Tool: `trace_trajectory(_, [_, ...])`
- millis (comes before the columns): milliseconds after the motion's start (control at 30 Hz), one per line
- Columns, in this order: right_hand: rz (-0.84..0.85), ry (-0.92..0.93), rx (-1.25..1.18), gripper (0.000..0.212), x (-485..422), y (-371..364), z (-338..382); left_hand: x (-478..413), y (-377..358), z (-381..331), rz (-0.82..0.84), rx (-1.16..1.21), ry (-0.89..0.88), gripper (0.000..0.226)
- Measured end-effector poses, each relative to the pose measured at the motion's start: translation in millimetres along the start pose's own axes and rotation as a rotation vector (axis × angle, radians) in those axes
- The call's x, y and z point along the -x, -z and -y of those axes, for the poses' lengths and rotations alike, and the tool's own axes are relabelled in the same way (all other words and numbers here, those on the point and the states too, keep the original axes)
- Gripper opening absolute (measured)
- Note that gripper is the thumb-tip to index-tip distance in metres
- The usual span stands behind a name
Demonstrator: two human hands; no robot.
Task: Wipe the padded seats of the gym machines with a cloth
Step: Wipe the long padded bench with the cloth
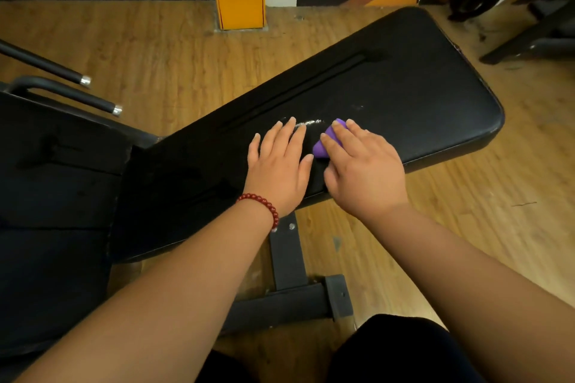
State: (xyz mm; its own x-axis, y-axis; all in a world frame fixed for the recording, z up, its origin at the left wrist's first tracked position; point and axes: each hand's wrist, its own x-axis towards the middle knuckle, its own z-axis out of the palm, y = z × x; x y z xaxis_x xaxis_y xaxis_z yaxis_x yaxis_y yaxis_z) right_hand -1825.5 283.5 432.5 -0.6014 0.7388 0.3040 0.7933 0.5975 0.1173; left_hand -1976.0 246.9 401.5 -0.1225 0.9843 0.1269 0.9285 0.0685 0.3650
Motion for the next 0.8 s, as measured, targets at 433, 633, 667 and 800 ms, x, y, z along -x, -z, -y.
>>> trace_trajectory(433, [-0.156,0.107,0.154,0.038,10,-23,-7,-3,-32,11,-0.085,0.366,-0.05,0.05])
trace_trajectory(633, [-0.01,0.163,0.154,0.042,17,5,-6,11,-31,4,-0.074,0.325,-0.015,0.048])
trace_trajectory(667, [0.019,0.174,0.153,0.041,17,11,-7,15,-30,1,-0.066,0.307,-0.009,0.049])
trace_trajectory(800, [0.108,0.097,0.162,0.039,13,29,-24,21,-23,-13,-0.062,0.291,-0.047,0.049])
